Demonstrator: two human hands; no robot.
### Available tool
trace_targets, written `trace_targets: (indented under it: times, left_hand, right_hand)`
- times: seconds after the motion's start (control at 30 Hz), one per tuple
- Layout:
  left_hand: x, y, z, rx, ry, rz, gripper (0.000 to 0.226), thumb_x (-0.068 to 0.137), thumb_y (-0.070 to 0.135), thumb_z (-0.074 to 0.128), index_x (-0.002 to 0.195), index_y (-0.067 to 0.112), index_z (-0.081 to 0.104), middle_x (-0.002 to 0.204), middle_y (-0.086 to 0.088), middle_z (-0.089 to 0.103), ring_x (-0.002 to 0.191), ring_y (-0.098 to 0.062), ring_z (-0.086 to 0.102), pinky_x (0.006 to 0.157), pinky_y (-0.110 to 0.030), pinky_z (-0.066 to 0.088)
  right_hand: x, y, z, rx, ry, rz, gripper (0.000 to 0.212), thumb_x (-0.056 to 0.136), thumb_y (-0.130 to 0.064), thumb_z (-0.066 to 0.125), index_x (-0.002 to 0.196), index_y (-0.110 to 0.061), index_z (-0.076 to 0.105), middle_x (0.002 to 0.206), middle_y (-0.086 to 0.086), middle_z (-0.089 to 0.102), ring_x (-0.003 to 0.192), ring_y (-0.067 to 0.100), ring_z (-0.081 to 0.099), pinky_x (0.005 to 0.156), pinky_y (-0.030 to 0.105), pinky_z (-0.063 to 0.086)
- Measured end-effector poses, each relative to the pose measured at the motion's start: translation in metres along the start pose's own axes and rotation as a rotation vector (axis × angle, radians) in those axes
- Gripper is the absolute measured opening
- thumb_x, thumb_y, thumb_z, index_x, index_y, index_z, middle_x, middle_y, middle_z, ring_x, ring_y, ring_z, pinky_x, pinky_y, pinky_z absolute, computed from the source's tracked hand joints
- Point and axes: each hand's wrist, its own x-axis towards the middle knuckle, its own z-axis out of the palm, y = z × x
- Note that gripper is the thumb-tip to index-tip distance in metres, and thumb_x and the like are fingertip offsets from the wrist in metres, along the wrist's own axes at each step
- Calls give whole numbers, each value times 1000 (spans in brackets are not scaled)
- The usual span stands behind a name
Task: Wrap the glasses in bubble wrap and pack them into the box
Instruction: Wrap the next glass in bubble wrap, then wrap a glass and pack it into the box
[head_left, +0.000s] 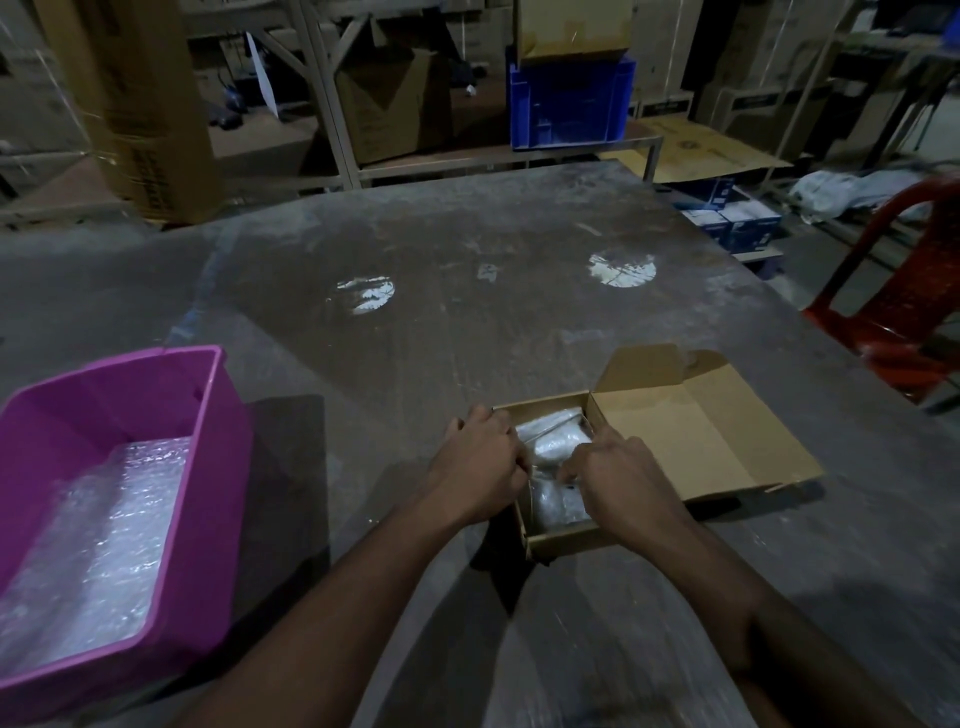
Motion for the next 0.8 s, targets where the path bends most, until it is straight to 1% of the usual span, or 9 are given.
trace_targets:
  times: [0.2,0.27,0.33,0.4,0.47,0.57,0.63,0.7,0.8]
  left_hand:
    - [-1,-5,4,-58,39,-21,24,95,34,56,106,31,76,114,7,57,114,-15,41,94,-36,39]
    - [-3,-10,5,-108,99,-29,21,92,33,58,102,32,77,109,10,61,109,-14,45,94,-37,43]
    - [-6,-16,1,-179,184,-49,16,90,32,62,96,30,78,102,9,65,105,-15,50,93,-37,44]
    - [-12,-22,-8,-245,265,-86,12,89,32,65,91,29,76,97,9,68,101,-17,56,94,-36,42]
    - [-23,-27,-20,-288,335,-131,12,91,32,65,88,27,76,93,9,68,96,-17,59,94,-39,45]
    - [-46,-36,-39,-357,390,-236,12,95,35,65,92,26,73,92,8,67,86,-13,63,80,-38,53]
    - [-65,-45,-52,-388,422,-291,12,96,37,65,95,27,72,93,9,68,83,-8,64,77,-37,55]
    - [-85,-57,-64,-401,477,-342,13,95,37,66,97,26,74,93,11,70,81,-4,65,76,-35,57]
    - [-118,-83,-81,-432,602,-433,8,94,32,69,95,28,75,89,15,73,79,2,67,75,-31,57]
  right_hand:
    - [-4,-4,-1,77,37,31,44,89,-4,58,121,-33,71,116,-1,67,104,18,52,83,34,38]
    - [-9,-4,2,141,192,93,47,82,1,64,114,-31,76,100,1,65,82,17,51,75,33,44]
    - [-14,-4,3,235,350,157,48,69,11,68,100,-24,81,78,-9,54,70,20,53,65,33,49]
    - [-19,-10,1,343,433,184,46,68,16,63,94,-17,81,71,-21,37,73,24,60,66,34,53]
    - [-21,-23,-4,406,467,144,43,72,16,60,94,-16,81,75,-22,50,82,24,63,71,32,52]
    - [-20,-47,-10,462,388,30,38,80,10,61,98,-18,80,97,0,74,98,21,62,84,33,49]
    - [-18,-66,-14,523,354,-49,34,87,0,59,100,-24,79,101,-3,74,102,16,59,89,34,48]
    - [-16,-88,-22,607,348,-108,31,90,-11,52,98,-26,77,97,-9,71,100,8,55,85,27,45]
    - [-9,-126,-31,647,347,-243,29,90,-7,55,97,-24,78,90,-14,68,93,5,53,80,21,42]
